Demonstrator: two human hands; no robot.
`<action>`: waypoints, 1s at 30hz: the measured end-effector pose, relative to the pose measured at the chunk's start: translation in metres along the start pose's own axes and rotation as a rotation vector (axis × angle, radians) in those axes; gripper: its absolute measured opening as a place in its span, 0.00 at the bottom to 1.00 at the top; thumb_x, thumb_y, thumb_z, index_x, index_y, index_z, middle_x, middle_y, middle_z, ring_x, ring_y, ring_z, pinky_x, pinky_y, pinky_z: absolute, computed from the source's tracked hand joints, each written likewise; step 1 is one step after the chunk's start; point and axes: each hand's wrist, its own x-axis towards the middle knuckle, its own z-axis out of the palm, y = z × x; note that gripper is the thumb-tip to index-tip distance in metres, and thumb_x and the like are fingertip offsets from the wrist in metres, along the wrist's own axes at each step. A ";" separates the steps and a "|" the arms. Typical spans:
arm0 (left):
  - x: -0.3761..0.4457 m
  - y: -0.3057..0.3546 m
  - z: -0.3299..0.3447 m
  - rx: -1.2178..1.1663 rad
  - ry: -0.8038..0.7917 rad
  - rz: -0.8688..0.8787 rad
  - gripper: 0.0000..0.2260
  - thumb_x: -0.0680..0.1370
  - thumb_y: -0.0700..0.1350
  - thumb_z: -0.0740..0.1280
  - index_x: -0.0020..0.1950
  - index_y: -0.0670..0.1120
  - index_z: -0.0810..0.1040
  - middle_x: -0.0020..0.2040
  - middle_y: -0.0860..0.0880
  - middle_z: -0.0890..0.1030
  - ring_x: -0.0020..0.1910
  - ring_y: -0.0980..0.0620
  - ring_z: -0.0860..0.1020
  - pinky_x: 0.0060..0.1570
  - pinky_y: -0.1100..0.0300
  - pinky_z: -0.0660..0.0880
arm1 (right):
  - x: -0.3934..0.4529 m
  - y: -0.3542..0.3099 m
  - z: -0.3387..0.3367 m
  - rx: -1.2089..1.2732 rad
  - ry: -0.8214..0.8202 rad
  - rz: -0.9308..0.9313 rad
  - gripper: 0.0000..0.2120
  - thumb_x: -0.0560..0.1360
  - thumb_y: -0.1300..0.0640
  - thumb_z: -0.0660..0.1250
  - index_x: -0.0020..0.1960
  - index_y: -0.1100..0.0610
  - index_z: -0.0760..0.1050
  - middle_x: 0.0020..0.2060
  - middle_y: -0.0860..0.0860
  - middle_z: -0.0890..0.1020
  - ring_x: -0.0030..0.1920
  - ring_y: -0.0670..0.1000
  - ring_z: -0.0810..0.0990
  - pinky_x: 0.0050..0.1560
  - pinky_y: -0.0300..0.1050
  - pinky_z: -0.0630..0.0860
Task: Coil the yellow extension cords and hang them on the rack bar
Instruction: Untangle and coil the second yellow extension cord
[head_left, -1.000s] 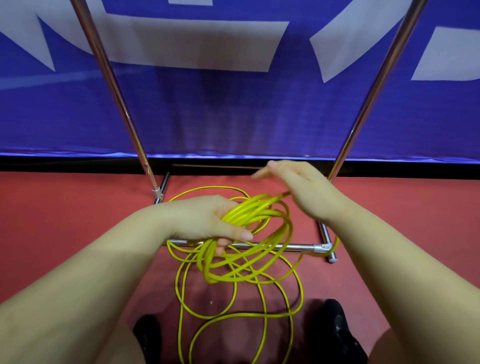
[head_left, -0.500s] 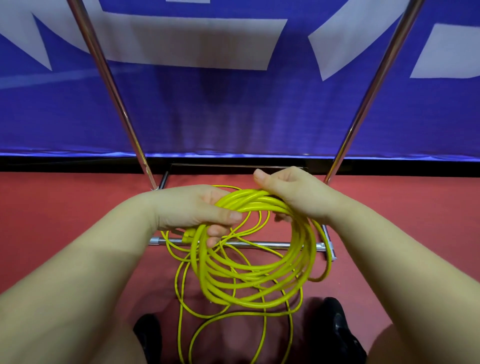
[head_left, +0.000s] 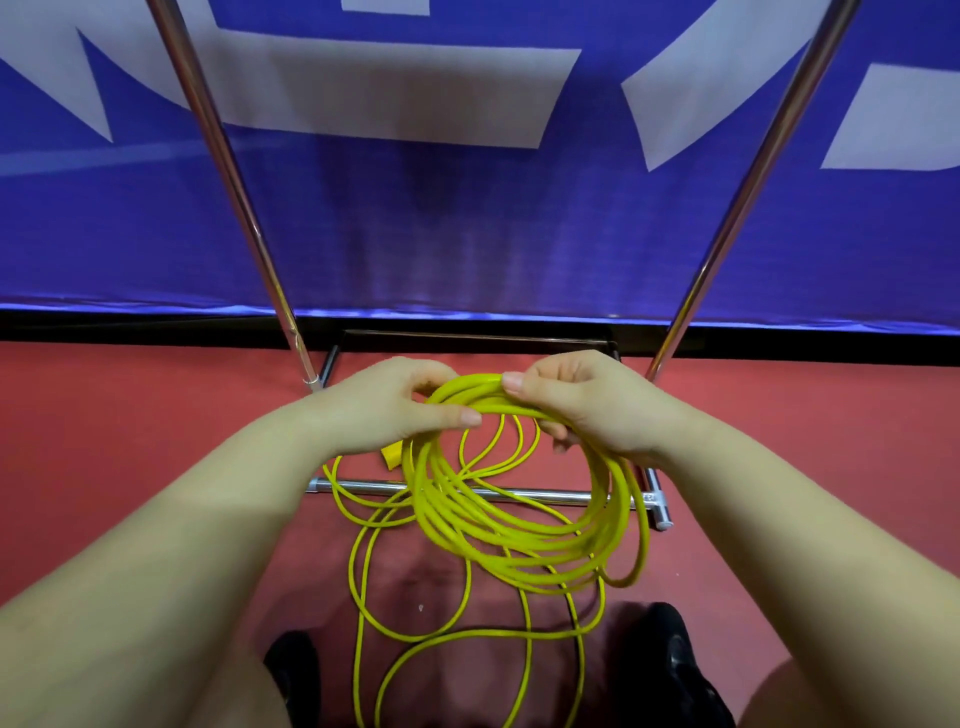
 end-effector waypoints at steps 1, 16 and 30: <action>0.002 -0.003 0.000 0.014 0.076 0.026 0.15 0.65 0.60 0.70 0.46 0.53 0.79 0.42 0.53 0.80 0.42 0.58 0.77 0.49 0.58 0.73 | 0.002 0.002 0.001 -0.001 0.034 -0.012 0.18 0.75 0.49 0.65 0.28 0.53 0.69 0.21 0.49 0.70 0.25 0.50 0.66 0.38 0.50 0.68; 0.014 0.029 0.045 -1.137 0.091 -0.394 0.29 0.78 0.64 0.51 0.62 0.41 0.74 0.58 0.45 0.77 0.57 0.50 0.75 0.63 0.55 0.67 | 0.005 0.005 0.016 -0.410 0.382 -0.128 0.12 0.73 0.43 0.66 0.38 0.51 0.72 0.26 0.46 0.75 0.31 0.48 0.74 0.39 0.47 0.72; 0.020 0.024 0.034 -1.544 0.349 -0.237 0.07 0.83 0.46 0.52 0.55 0.45 0.67 0.45 0.44 0.79 0.44 0.44 0.79 0.39 0.48 0.73 | 0.002 0.012 0.018 -0.653 0.190 -0.073 0.14 0.72 0.41 0.67 0.47 0.52 0.73 0.42 0.49 0.81 0.47 0.53 0.79 0.47 0.49 0.75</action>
